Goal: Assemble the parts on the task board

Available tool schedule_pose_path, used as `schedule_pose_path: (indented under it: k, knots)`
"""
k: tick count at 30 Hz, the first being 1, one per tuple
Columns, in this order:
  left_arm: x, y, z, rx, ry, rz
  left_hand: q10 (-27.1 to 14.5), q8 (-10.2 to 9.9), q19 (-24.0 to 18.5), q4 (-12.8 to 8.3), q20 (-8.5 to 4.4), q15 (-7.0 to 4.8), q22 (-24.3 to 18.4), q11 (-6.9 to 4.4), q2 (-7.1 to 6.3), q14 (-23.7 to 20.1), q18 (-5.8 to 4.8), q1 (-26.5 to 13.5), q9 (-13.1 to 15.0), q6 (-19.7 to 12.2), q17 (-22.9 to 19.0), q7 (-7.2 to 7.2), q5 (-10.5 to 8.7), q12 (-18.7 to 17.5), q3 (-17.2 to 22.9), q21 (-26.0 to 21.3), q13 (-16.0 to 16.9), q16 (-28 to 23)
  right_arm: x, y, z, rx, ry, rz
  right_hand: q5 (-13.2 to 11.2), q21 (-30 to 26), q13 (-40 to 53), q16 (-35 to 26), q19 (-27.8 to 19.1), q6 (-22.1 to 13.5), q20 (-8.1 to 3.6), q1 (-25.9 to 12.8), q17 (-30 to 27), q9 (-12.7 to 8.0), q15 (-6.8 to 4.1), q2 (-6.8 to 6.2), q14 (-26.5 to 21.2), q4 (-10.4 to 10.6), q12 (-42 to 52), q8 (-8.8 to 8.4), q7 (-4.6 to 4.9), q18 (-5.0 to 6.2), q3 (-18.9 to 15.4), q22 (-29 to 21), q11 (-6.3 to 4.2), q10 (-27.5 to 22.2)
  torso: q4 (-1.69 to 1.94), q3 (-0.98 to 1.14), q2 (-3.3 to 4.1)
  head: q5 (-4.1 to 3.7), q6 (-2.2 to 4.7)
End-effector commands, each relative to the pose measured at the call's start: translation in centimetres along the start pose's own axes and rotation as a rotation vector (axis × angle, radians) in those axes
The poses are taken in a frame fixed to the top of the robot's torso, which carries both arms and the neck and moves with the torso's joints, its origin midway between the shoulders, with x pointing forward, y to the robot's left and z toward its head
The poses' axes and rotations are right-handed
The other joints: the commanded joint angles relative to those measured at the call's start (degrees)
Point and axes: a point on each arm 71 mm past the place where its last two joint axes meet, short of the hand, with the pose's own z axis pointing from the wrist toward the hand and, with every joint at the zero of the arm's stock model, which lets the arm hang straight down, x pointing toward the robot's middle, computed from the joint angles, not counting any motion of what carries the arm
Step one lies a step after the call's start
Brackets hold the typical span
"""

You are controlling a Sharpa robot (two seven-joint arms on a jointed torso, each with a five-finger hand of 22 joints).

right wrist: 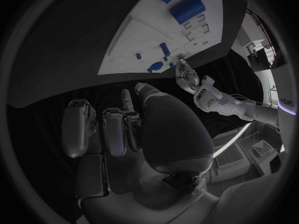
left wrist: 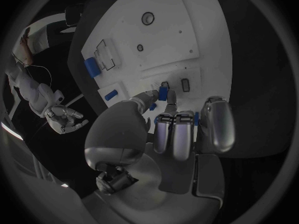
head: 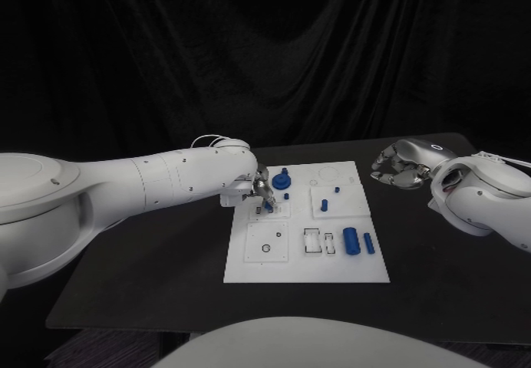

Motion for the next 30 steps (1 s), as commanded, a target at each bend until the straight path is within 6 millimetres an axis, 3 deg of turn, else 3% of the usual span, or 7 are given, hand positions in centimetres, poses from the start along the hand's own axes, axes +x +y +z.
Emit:
schedule_pose_path:
  k: [1,6,30]
  knots:
    - [0.1,-0.4,0.1,0.023,-0.018,-0.015,6.0,-0.2,1.0,0.2,0.11,0.28,9.8,0.14,-0.02,5.9,-0.43,-0.8,0.0,-0.5,15.1,0.07,-0.67,-0.2,0.2,-0.4,15.1,0.1,0.1,-0.1,0.0,0.018,0.015,-0.003,0.3,-0.5,10.9,-0.2,0.9,0.3,0.05,0.6,2.6,-0.1,-0.26,0.13,3.2,0.1,-0.4,0.01,0.21,0.16,0.4,10.7,-0.06,2.8,0.09,0.02,0.02,0.09,-0.01]
    - [0.3,-0.3,0.3,0.014,-0.008,-0.011,6.0,-0.2,1.0,0.3,0.16,0.33,9.8,0.20,-0.12,5.9,-0.39,-1.2,0.0,-0.6,15.1,0.14,-1.43,-0.2,0.0,-0.5,15.1,0.1,0.2,-0.1,0.0,0.019,0.021,-0.004,0.3,-0.5,10.9,-0.2,0.9,0.3,0.05,0.6,2.6,-0.1,-0.26,0.13,3.2,0.1,-0.4,0.01,0.21,0.16,0.4,10.7,-0.06,2.8,-0.15,0.03,-0.01,0.19,-0.01]
    - [1.2,0.5,0.6,-0.036,0.035,0.002,6.0,-0.7,0.8,-0.6,0.24,0.40,9.7,0.28,-0.27,5.9,-0.33,-0.8,-0.3,-0.9,15.1,0.26,-1.13,-0.2,0.5,-0.8,15.1,0.1,0.4,-0.2,0.0,0.034,0.047,-0.010,0.2,-0.9,10.8,-0.4,0.8,0.3,0.08,0.6,2.3,-0.1,-0.23,0.23,3.0,0.1,-0.5,0.02,0.23,0.25,0.5,10.6,-0.04,2.7,-0.09,-0.04,-0.12,0.32,-0.01]
